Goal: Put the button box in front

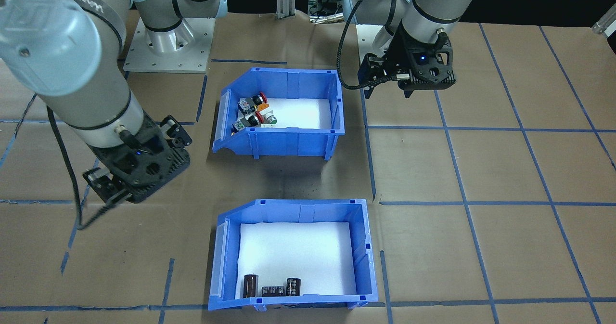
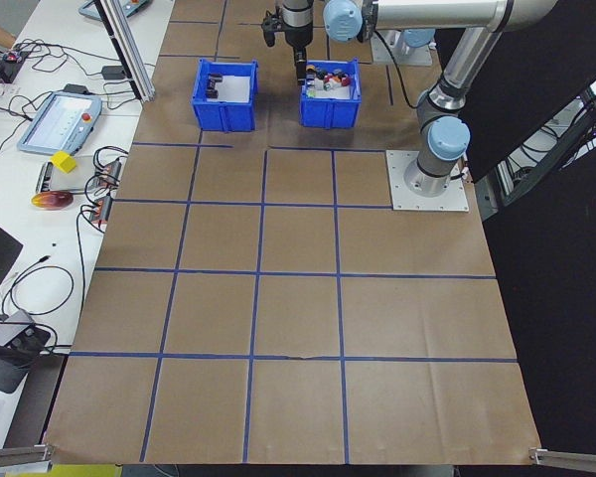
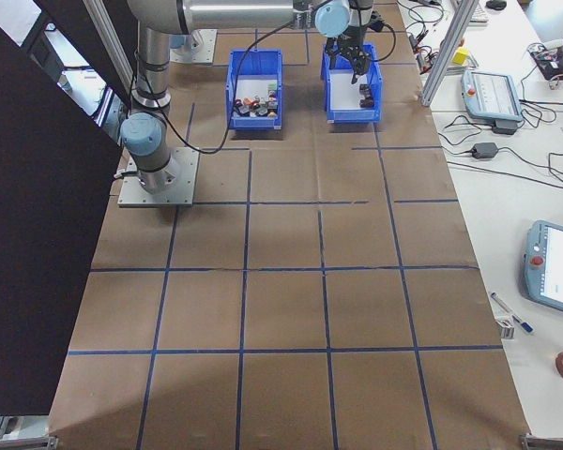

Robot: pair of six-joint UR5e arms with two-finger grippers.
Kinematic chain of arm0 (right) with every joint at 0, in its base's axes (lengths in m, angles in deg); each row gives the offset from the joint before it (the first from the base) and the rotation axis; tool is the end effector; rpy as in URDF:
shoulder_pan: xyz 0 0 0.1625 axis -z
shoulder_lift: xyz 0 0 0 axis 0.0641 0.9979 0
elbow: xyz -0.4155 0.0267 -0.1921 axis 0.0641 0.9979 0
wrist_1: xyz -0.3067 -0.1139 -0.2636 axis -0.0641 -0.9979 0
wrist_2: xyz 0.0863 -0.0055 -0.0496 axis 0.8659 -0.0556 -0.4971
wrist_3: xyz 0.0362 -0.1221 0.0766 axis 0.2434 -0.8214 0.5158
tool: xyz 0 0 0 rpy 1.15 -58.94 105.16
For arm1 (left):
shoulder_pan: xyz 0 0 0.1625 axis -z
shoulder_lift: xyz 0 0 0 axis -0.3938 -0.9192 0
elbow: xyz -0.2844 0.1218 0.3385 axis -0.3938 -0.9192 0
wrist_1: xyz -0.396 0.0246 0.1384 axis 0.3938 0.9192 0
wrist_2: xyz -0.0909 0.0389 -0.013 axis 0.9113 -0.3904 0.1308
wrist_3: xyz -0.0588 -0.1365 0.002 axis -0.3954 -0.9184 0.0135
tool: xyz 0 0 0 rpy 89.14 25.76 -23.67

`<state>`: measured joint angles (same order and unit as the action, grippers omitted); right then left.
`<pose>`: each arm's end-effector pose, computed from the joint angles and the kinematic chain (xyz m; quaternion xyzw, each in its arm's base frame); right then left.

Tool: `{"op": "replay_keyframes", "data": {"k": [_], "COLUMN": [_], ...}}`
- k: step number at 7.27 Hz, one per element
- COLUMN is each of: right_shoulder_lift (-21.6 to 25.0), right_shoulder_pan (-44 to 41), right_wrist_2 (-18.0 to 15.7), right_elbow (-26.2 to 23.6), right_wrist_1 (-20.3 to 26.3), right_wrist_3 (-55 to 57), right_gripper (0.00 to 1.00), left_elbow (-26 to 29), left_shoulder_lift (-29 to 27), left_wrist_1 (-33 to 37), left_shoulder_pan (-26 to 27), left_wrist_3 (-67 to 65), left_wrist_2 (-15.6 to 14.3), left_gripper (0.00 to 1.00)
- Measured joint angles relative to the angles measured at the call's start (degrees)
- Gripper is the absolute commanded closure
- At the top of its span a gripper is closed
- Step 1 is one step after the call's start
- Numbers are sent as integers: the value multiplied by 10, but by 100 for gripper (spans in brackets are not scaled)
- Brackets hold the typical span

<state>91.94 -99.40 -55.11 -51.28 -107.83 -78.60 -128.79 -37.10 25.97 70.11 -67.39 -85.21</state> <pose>0.1955 -0.6553 0.4284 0.4191 -0.9077 -0.0186 0.0083 -0.1690 -0.4328 0.4205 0.0655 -0.9965 -0.0418 0.0301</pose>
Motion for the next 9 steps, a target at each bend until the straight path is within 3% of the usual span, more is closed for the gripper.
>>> {"op": "replay_keyframes", "data": {"k": [2, 4, 7, 9], "right_shoulder_lift": [-78, -140, -176, -191], "right_shoulder_pan": [-58, -115, -172, -190], "right_wrist_2": [0, 3, 11, 9], "right_elbow": [87, 152, 167, 153], "right_wrist_1": [-1, 0, 0, -1], "right_wrist_3": [-104, -135, -160, -178], "right_gripper": [0, 0, 0, 0], "left_elbow": [-68, -131, -209, -259], "left_shoulder_lift": [36, 81, 119, 118], "left_wrist_1": [-3, -6, -46, -144], "left_shoulder_pan": [43, 83, 134, 192], "left_wrist_3": [-173, -397, -680, -829], "left_wrist_2": [3, 27, 43, 43], "left_gripper": [12, 11, 7, 6]}}
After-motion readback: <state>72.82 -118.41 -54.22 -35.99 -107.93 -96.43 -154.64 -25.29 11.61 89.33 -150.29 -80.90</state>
